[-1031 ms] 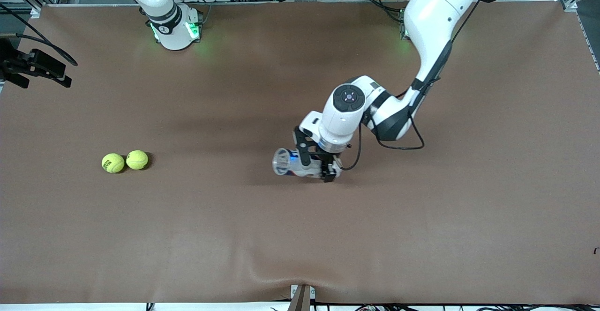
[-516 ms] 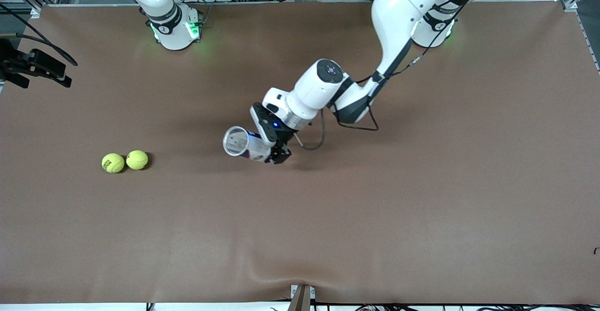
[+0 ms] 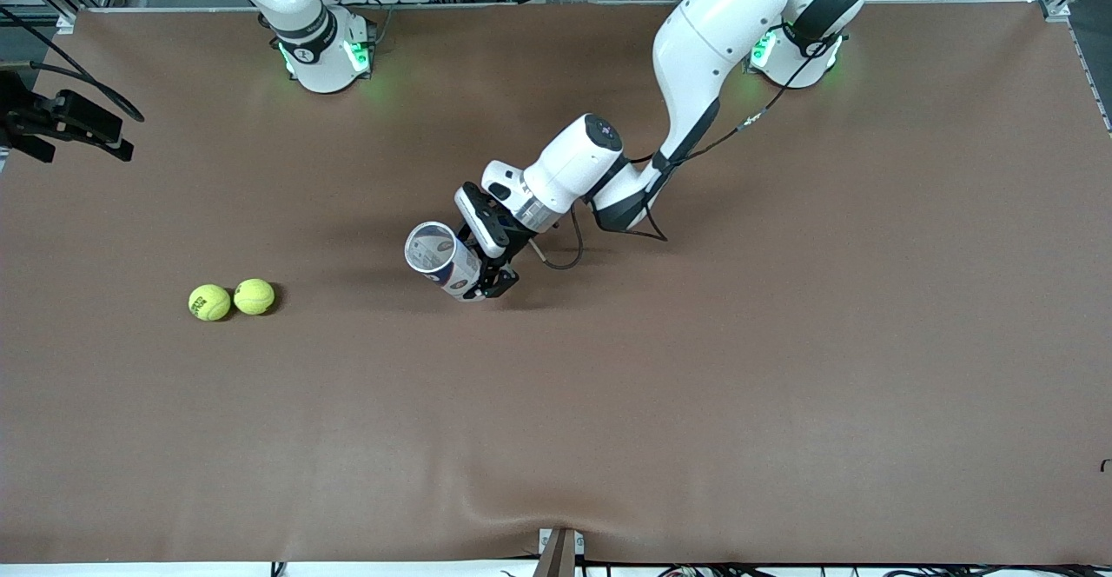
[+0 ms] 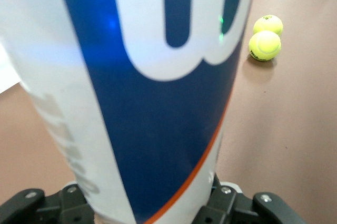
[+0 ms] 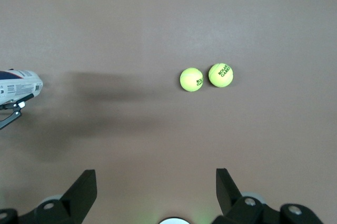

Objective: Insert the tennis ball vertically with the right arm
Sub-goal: 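Carry the upright can with the left gripper toward the tennis balls, then lower the right gripper onto a tennis ball and grasp it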

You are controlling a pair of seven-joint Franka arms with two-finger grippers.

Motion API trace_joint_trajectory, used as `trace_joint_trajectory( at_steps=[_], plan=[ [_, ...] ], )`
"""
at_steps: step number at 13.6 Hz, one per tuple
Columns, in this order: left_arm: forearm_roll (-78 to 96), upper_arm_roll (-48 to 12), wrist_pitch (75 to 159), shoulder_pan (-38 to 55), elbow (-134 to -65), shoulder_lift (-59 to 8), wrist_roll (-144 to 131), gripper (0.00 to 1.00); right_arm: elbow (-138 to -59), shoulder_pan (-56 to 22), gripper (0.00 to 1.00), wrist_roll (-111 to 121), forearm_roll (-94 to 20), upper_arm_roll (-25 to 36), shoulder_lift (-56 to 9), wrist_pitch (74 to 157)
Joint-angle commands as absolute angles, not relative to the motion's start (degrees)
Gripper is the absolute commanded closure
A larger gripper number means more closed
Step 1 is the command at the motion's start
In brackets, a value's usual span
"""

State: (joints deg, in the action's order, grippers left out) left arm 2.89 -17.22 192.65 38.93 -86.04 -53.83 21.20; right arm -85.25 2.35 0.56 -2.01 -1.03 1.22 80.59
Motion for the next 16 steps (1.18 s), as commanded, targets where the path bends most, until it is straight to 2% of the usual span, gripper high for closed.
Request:
trace_joint_trajectory(
  at_steps=[1,4,7,9,10,14,16],
  plan=[
    [4.04,-16.96,198.79,40.16,-84.81,-57.99,21.18,0.28,-85.52,2.81,0.00,-0.18,-2.81,-0.97,1.85,80.24],
    [3.78,-16.96,203.55,40.43,-84.81,-61.69,21.18,0.28,-85.43,2.81,0.00,-0.18,-2.81,-0.88,1.76,80.16],
    [4.22,-16.96,203.64,40.52,-84.81,-62.40,21.09,0.28,-85.43,3.25,0.00,0.44,-2.03,-0.88,0.89,80.51],
    [4.31,-16.96,203.64,41.04,-84.64,-63.28,21.09,0.27,-84.64,3.77,0.00,0.53,-1.41,-0.79,-3.40,80.68],
    [4.48,-16.96,203.64,41.04,-84.64,-63.54,21.09,0.27,-84.12,4.91,0.00,0.61,-1.41,-0.88,-7.69,80.42],
    [5.27,-16.96,203.73,41.22,-84.73,-63.98,21.09,0.27,-83.32,7.20,0.00,0.88,2.79,-0.88,-13.70,83.74],
    [5.27,-16.96,203.73,41.13,-84.81,-63.98,21.09,0.27,-86.38,7.21,0.00,-2.61,1.50,-0.88,-15.20,87.78]
  ],
)
